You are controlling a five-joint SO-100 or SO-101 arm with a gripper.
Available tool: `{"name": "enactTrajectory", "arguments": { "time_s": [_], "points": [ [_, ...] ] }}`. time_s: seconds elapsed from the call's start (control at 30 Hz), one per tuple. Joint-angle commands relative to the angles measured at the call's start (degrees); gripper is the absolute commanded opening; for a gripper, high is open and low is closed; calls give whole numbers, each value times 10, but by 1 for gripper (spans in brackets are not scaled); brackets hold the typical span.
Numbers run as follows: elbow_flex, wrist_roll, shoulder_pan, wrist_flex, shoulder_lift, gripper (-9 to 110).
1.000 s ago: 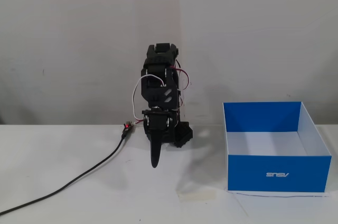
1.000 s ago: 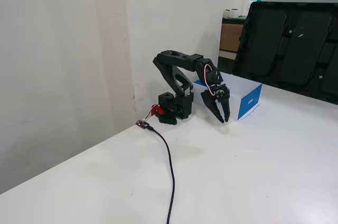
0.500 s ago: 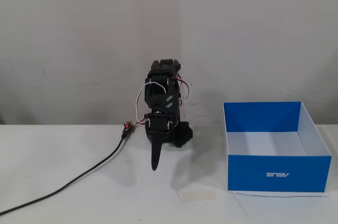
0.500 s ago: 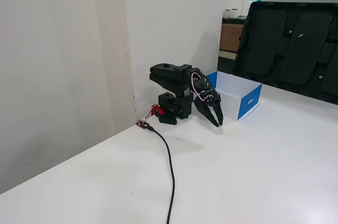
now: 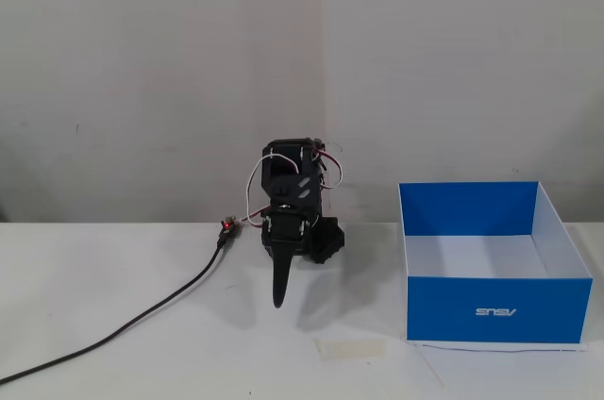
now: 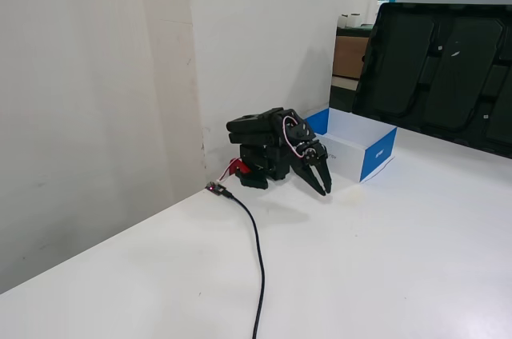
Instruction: Pick the gray block and keep it in the box.
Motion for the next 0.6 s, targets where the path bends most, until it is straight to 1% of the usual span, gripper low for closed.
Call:
{"name": "enactTrajectory", "arguments": {
  "time_s": [0.0, 0.57],
  "points": [
    [4, 4, 4, 1, 67, 0],
    [12, 7, 11, 1, 68, 0]
  ]
}}
